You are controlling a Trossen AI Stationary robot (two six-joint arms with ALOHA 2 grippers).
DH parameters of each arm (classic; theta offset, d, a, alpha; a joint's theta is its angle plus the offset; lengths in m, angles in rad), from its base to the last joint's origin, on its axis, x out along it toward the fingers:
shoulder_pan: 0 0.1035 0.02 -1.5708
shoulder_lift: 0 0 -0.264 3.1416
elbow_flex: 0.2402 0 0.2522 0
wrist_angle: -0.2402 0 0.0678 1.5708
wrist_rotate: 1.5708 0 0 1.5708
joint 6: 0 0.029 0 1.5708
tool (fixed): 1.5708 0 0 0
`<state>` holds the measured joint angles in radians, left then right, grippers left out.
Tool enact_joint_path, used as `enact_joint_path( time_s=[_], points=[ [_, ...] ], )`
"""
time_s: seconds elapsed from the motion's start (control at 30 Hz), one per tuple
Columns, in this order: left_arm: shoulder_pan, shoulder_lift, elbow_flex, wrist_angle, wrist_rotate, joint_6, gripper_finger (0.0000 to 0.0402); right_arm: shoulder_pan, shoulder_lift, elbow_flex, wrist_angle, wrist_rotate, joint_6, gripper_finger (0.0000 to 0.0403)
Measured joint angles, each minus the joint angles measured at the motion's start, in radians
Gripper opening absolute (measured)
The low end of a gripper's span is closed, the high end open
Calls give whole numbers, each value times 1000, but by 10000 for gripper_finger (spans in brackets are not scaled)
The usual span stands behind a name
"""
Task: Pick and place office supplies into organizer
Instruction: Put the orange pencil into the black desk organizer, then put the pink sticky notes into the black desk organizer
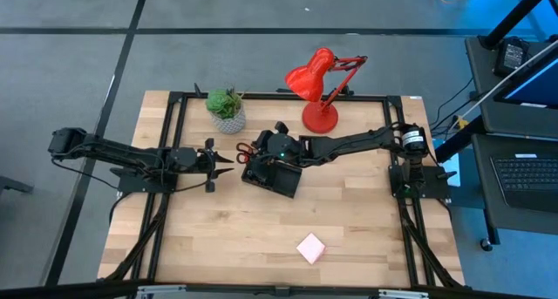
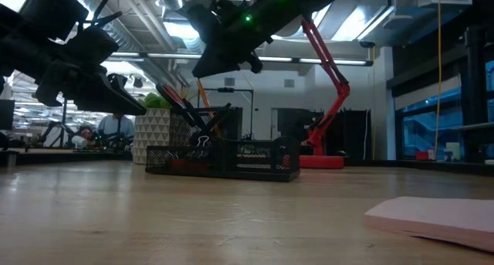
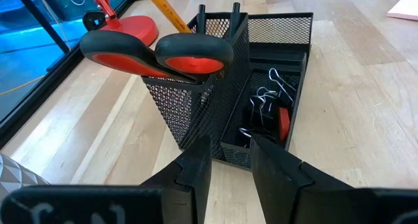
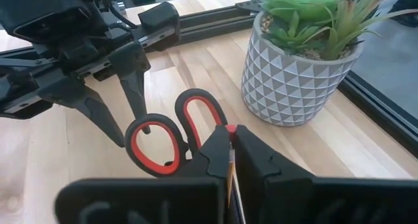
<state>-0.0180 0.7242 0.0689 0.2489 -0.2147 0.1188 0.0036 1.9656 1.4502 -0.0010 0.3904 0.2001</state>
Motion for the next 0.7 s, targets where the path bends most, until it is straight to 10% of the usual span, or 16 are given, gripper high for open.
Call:
enact_joint_path(
  time_s=[0.7],
  points=[
    [0, 0, 0, 0, 0, 0, 100, 1, 0, -2, 3, -27, 65, 157]
  ],
)
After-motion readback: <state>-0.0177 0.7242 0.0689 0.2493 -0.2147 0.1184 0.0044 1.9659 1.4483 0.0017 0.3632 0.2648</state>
